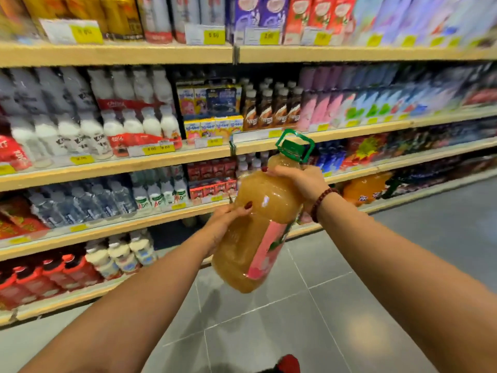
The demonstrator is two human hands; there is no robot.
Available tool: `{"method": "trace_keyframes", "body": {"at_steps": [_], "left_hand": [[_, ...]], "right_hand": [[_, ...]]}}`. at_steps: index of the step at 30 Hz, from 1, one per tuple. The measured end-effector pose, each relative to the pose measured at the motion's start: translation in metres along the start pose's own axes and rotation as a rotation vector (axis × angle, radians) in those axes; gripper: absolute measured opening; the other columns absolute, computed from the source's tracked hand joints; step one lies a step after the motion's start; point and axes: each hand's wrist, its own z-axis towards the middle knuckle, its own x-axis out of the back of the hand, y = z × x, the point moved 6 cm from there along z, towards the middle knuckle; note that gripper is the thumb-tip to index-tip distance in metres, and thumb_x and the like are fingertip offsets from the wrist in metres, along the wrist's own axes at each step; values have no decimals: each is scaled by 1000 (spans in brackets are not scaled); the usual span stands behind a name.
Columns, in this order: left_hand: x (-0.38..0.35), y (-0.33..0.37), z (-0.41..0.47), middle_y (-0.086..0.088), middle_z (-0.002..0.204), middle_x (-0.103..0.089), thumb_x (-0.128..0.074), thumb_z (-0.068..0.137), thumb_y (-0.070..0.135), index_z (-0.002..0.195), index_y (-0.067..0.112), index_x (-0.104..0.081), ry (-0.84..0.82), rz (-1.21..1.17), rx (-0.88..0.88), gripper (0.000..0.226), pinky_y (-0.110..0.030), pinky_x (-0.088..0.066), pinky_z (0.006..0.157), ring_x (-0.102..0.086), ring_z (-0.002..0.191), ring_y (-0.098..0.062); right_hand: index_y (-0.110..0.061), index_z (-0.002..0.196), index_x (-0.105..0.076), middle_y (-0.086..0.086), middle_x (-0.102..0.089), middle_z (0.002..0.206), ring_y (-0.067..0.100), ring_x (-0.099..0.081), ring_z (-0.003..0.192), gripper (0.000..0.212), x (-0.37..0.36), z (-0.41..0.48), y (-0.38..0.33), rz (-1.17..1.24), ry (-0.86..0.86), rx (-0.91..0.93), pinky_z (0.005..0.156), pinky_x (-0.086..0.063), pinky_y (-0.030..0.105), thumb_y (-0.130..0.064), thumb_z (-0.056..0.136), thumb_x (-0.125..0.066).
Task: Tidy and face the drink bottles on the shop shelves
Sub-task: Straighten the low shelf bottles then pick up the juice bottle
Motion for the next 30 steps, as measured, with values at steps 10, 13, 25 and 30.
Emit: {"method": "trace_keyframes", "body": {"at_steps": [10,13,25,30], "left_hand": [[-191,19,28,-14,102,-72,-80,39,66,105,9,-70,-228,91,29,87,-38,-55,82,-67,95,-31],[-253,20,39,-8,102,-73,-75,41,67,105,18,-71,-281,119,38,80,-40,-54,86,-67,97,-29],[-476,11,92,-6,111,-68,-74,46,64,94,30,-68,-336,153,88,60,-49,-44,100,-60,107,-28],[-536,11,131,-9,119,-64,-70,50,62,95,28,-64,-354,173,99,56,-52,-39,105,-56,112,-30]], "right_hand": [[-11,103,-68,8,-69,106,26,-67,94,67,204,-43,12,130,385,-55,83,-56,46,-37,45,-90],[-16,85,-65,5,-70,95,21,-68,83,47,264,-48,18,187,468,-52,66,-57,36,-31,49,-91],[-18,79,-52,4,-64,93,23,-65,87,50,484,-37,36,221,569,-68,73,-58,45,-29,49,-91],[-13,92,-50,10,-62,108,31,-63,97,60,548,-11,45,224,599,-121,83,-55,52,-30,51,-91]]}}
